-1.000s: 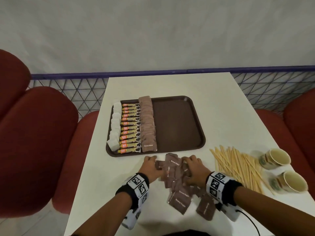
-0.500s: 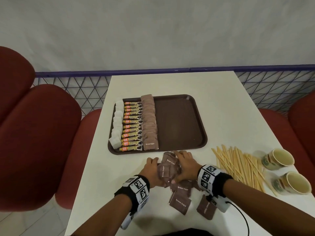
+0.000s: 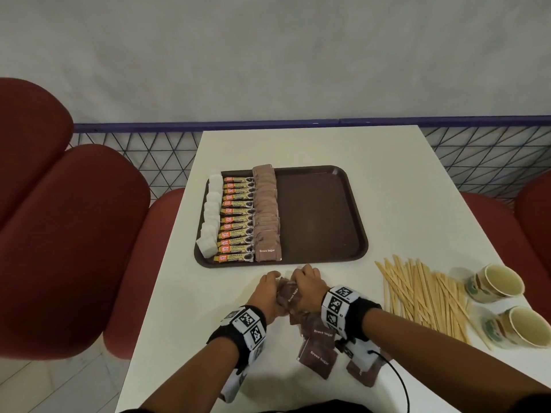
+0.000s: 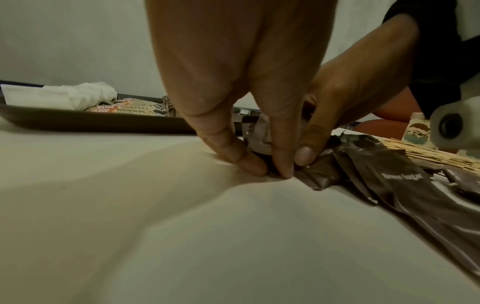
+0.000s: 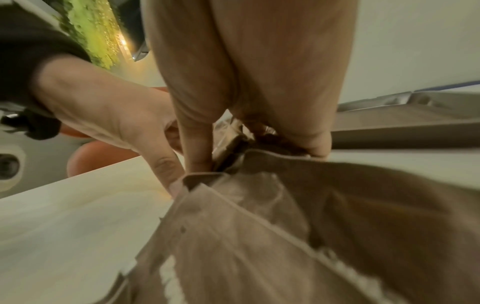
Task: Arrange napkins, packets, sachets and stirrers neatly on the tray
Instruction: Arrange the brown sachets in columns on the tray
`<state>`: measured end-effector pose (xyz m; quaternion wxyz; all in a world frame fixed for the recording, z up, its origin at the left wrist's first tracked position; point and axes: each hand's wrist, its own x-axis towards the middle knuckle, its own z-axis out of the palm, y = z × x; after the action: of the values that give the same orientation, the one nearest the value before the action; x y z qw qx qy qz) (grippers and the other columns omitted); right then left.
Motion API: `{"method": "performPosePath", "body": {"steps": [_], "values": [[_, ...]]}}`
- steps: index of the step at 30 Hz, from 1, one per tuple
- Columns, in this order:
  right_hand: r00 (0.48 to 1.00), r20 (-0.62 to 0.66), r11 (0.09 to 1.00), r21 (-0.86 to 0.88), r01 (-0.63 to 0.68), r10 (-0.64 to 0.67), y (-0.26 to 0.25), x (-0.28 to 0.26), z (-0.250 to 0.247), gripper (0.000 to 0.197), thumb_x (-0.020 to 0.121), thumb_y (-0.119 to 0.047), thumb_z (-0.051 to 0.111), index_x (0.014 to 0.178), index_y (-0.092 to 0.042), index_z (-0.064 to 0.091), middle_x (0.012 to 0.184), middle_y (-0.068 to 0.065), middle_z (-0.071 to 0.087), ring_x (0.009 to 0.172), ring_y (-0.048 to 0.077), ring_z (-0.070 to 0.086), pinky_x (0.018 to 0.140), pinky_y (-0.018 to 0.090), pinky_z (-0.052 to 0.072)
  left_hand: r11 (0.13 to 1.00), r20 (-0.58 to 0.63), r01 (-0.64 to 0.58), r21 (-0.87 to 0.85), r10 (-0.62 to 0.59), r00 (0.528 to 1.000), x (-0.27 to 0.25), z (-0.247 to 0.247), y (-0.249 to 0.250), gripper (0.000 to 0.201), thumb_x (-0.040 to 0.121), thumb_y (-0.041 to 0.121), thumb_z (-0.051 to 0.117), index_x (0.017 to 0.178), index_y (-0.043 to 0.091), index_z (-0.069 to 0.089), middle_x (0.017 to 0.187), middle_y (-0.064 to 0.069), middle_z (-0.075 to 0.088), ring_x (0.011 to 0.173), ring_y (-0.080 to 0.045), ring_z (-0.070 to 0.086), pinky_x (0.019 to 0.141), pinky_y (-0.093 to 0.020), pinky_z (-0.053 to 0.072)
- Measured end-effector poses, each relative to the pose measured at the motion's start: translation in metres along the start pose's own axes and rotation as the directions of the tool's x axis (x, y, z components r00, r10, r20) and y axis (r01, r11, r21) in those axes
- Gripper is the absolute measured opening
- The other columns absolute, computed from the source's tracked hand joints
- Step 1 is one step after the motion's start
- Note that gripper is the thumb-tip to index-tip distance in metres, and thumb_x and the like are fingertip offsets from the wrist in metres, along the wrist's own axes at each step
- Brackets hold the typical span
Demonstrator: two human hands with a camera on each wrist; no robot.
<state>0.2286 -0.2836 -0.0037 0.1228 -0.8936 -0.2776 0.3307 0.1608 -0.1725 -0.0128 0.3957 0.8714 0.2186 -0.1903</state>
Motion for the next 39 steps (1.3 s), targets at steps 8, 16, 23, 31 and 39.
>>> {"method": "performPosePath", "body": {"steps": [8, 16, 23, 31, 39], "values": [[0.997, 0.040, 0.989, 0.132, 0.059, -0.065, 0.001, 0.004, -0.010, 0.052, 0.080, -0.016, 0.067, 0.120, -0.005, 0.036, 0.117, 0.016, 0.059, 0.107, 0.031, 0.058, 0.084, 0.033, 0.045, 0.977, 0.012, -0.037, -0.212, 0.041, 0.999, -0.002, -0.023, -0.023, 0.053, 0.080, -0.010, 0.057, 0.128, 0.007, 0.045, 0.098, -0.005, 0.054, 0.078, -0.016, 0.055, 0.065, -0.014, 0.046], [0.998, -0.037, 0.645, 0.762, 0.059, -0.048, 0.005, 0.015, -0.045, 0.044, 0.073, 0.007, 0.071, 0.090, -0.018, 0.040, 0.086, -0.004, 0.054, 0.085, 0.013, 0.054, 0.075, 0.023, 0.046, 0.874, -0.208, -0.070, -0.481, -0.037, 0.977, 0.000, -0.051, -0.037, 0.014, 0.092, 0.005, 0.049, 0.094, 0.011, 0.061, 0.080, -0.005, 0.063, 0.068, -0.016, 0.060, 0.060, -0.020, 0.052], [0.996, -0.092, 0.254, 0.963, 0.088, 0.003, -0.026, 0.021, -0.044, 0.057, 0.073, 0.008, 0.070, 0.116, -0.004, 0.035, 0.103, 0.010, 0.058, 0.094, 0.021, 0.059, 0.089, 0.038, 0.050, 0.579, 0.023, 0.070, -0.812, -0.087, 0.996, 0.001, -0.052, 0.004, 0.051, 0.095, 0.057, 0.026, 0.114, 0.023, 0.060, 0.098, -0.007, 0.069, 0.092, -0.025, 0.066, 0.079, -0.041, 0.056], [0.995, -0.091, 0.211, 0.973, 0.096, -0.029, -0.052, 0.027, -0.035, 0.047, 0.085, 0.003, 0.059, 0.118, -0.014, 0.029, 0.097, 0.001, 0.055, 0.090, 0.012, 0.057, 0.081, 0.028, 0.051, 0.129, 0.210, 0.203, -0.971, 0.040, 0.977, -0.005, -0.067, 0.031, 0.065, 0.091, 0.064, 0.025, 0.118, 0.016, 0.060, 0.113, -0.015, 0.068, 0.103, -0.028, 0.064, 0.084, -0.043, 0.053], [0.989, -0.137, 0.790, 0.601, 0.125, -0.053, -0.040, 0.036, -0.053, 0.075, 0.075, -0.033, 0.075, 0.137, -0.022, 0.034, 0.130, 0.005, 0.038, 0.127, 0.017, 0.029, 0.112, 0.039, 0.030, 0.219, 0.193, 0.170, -0.961, 0.087, 0.977, 0.004, -0.076, 0.018, 0.054, 0.095, 0.051, 0.033, 0.120, 0.010, 0.059, 0.102, -0.015, 0.071, 0.073, -0.025, 0.070, 0.060, -0.031, 0.058]]}}
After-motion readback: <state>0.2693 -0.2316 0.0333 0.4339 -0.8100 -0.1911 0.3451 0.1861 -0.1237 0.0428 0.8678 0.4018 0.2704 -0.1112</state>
